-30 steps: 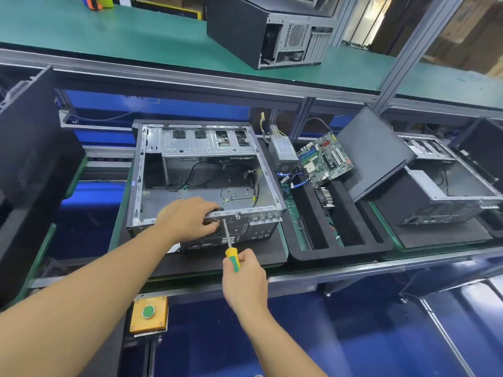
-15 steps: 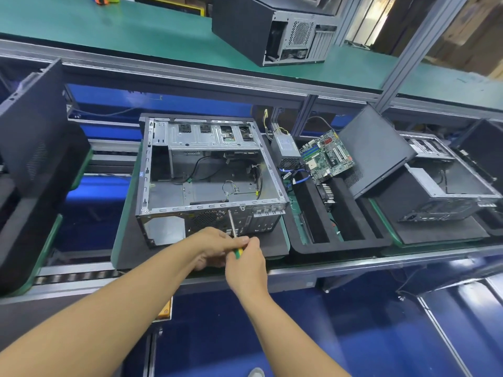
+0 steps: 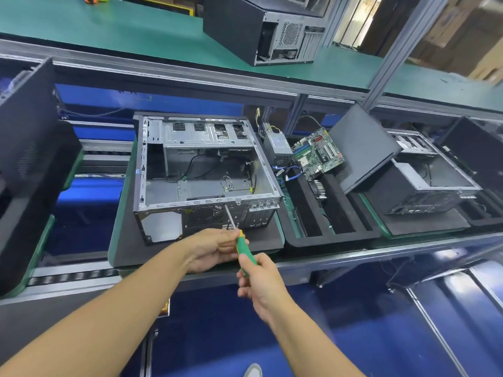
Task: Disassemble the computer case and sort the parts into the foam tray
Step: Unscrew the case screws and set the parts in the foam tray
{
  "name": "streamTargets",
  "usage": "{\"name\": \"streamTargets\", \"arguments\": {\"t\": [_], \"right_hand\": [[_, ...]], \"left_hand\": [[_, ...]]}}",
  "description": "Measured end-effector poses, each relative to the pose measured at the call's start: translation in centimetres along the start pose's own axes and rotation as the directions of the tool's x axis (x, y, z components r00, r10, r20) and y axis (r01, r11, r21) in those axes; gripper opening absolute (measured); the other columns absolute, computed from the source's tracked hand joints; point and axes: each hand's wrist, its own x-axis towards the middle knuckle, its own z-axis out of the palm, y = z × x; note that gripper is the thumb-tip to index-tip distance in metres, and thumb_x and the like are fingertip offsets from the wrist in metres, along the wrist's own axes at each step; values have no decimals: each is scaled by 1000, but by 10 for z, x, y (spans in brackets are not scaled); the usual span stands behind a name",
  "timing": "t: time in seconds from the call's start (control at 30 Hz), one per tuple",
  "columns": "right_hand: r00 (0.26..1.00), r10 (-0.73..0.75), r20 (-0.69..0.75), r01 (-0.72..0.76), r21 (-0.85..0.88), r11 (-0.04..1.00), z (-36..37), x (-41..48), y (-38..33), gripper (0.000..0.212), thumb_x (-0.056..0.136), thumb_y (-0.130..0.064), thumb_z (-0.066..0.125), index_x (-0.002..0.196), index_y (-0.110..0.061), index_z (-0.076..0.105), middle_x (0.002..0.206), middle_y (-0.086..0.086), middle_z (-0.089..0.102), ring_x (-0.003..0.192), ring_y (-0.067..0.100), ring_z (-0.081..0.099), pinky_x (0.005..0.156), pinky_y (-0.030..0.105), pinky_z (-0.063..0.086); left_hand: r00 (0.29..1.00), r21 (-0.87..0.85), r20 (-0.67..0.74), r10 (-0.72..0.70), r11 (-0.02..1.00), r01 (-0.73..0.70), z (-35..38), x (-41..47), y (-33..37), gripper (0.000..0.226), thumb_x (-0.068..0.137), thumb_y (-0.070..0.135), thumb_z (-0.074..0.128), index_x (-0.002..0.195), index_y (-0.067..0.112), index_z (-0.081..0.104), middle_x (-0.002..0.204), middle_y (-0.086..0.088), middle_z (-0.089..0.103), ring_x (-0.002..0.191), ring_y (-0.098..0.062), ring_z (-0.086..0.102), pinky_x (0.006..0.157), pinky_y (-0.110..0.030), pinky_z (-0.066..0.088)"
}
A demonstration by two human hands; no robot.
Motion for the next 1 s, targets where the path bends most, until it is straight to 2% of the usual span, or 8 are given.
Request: {"name": "streamTargets", "arguments": {"t": [0.2,0.33,0.4,0.5,0.63,0.8,0.9,1.0], "right_hand": [[895,-434,-101,299,-585,754,21,-12,15,30,94,-31,61,82,-24,35,84,4,59,72,28,61,60,43,56],[993,32,114,-35,25,999,13,-18,9,45,96,-52,59,107,-9,50,83,10,59,59,17,57,48,35,54],[935,188,300,-272,268,924,8,-19,6,59,98,-61,48,110,-3,56,74,13,60,56,20,58,46,30,51],[967,144,212,-218,387,896,9,-14,3,44,101,-44,53,108,-2,62,67,7,57,52,14,54,47,27,50],[986,-150,-73,151,7,989,13,-11,4,14,100,-27,57,96,-15,54,78,2,60,52,13,61,51,29,56],[879,-474,-43,426,-371,825,22,-15,10,25,95,-28,59,87,-36,36,93,-5,61,82,9,61,60,14,45],[984,-169,57,173,-77,982,22,-19,11,28,92,-37,64,104,-21,44,92,3,60,74,16,64,57,35,58],[931,179,317,-280,308,909,21,-26,10,57,95,-59,54,114,-6,58,72,10,58,58,20,58,51,34,54]], "left_hand": [[976,30,-219,-7,999,14,17,-1,-13,28,78,25,80,92,6,66,70,-8,66,66,-20,68,71,-36,59],[971,0,-235,55,998,-56,15,-11,-13,32,72,21,79,94,1,68,81,-14,68,68,-20,68,65,-32,59],[973,-49,-217,77,995,-90,16,-15,-13,33,73,19,76,98,-2,68,84,-15,70,71,-20,71,66,-31,61],[975,-167,-201,98,977,-133,23,-18,-13,31,81,11,69,107,-6,64,101,-22,72,87,-27,74,70,-35,62],[981,-47,-182,66,996,-76,35,-20,-12,23,95,20,63,107,2,59,108,-19,73,99,-29,71,84,-40,59],[963,16,-268,-18,1000,23,46,-21,-6,40,75,33,78,100,5,65,75,-8,70,67,-19,69,68,-33,58],[937,97,-349,25,995,9,38,-24,-6,44,74,35,79,106,6,70,83,-5,68,71,-18,66,68,-33,56],[931,132,-361,54,991,-6,29,-27,-7,43,67,29,83,98,3,69,74,-8,69,62,-18,65,57,-30,55]]}}
